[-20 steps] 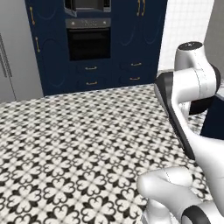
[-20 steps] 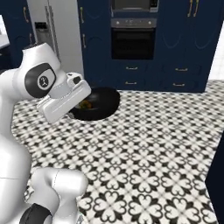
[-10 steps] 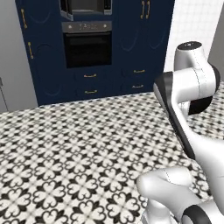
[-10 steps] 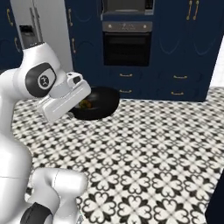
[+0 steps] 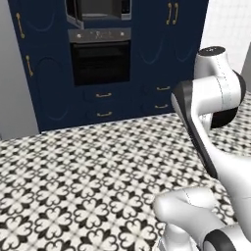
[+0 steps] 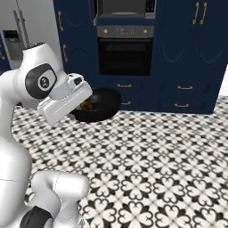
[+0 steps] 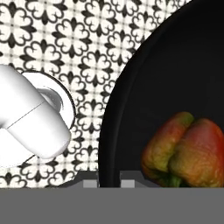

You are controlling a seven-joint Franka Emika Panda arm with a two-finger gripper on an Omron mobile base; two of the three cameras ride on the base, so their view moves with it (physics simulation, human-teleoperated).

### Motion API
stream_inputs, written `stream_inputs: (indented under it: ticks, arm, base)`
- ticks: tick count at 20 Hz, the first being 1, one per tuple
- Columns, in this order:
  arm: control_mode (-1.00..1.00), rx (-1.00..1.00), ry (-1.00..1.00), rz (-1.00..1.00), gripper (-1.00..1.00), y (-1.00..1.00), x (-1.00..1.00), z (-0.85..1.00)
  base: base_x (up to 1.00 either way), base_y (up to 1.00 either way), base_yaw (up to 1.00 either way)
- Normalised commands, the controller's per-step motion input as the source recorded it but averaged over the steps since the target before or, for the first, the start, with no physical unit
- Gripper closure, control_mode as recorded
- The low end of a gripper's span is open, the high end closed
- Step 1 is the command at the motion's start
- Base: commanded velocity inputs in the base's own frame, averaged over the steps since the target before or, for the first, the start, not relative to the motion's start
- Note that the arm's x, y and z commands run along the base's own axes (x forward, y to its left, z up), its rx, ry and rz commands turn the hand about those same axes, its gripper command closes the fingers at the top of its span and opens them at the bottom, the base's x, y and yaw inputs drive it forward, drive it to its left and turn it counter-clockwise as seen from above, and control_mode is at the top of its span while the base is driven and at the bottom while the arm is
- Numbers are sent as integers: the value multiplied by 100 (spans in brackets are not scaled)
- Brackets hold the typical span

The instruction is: Pick the bell pepper from the sink and place it in the bowl. Then pick the bowl and place it in the microwave. Then close the microwave door and press the start button.

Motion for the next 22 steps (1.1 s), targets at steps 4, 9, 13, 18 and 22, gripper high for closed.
stream_inputs:
  ticks: [4, 9, 13, 18, 22]
  arm:
    - [100, 0, 0, 0, 100, 0, 0, 0]
    - [100, 0, 0, 0, 100, 0, 0, 0]
    - [100, 0, 0, 0, 100, 0, 0, 0]
    - [100, 0, 0, 0, 100, 0, 0, 0]
    - [100, 0, 0, 0, 100, 0, 0, 0]
  base:
    - [100, -3, -3]
    - [100, -5, -2]
    - [100, -9, 0]
    - [100, -18, 0]
    - [100, -32, 0]
